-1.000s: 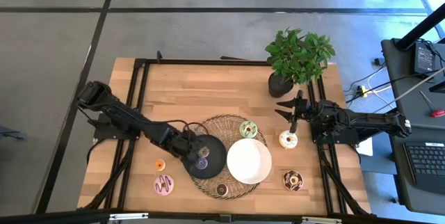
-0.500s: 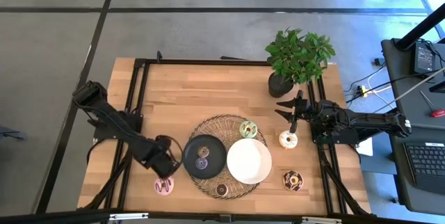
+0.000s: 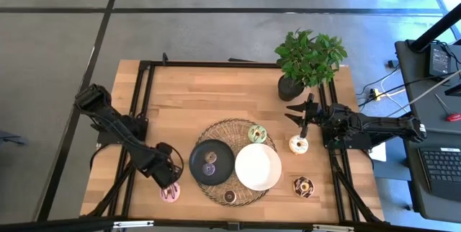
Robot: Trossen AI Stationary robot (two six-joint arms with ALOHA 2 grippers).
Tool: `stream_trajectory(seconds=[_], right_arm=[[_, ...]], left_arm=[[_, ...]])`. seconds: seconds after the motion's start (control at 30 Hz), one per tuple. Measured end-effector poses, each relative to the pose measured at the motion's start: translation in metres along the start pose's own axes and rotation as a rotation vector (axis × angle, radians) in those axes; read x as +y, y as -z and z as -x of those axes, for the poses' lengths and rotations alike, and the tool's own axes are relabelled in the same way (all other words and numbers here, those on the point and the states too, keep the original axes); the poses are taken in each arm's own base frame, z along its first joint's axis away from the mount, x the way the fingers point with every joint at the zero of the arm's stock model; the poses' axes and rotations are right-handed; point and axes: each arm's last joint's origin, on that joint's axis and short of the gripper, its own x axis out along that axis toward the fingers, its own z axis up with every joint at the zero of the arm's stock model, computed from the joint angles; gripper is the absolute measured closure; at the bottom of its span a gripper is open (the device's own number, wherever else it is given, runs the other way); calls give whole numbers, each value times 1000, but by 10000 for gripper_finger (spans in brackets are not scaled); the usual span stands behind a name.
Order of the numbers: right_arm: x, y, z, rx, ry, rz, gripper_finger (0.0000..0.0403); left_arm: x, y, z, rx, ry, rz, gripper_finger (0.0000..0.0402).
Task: Pick & Place donuts
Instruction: Put the small yellow donut into the black plate
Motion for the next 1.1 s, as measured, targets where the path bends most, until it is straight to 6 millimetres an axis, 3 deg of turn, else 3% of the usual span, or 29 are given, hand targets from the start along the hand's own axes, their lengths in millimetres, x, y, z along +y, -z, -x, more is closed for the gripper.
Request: stream_trajectory(seconds=[0.67,1.1], right_arm=[[0,0,0,0,0,0,246],[0,0,0,0,0,0,246]], left_arm=[[3,-1,-9,4,11,-112,323],[3,-1,-9,12,9,-183,393]])
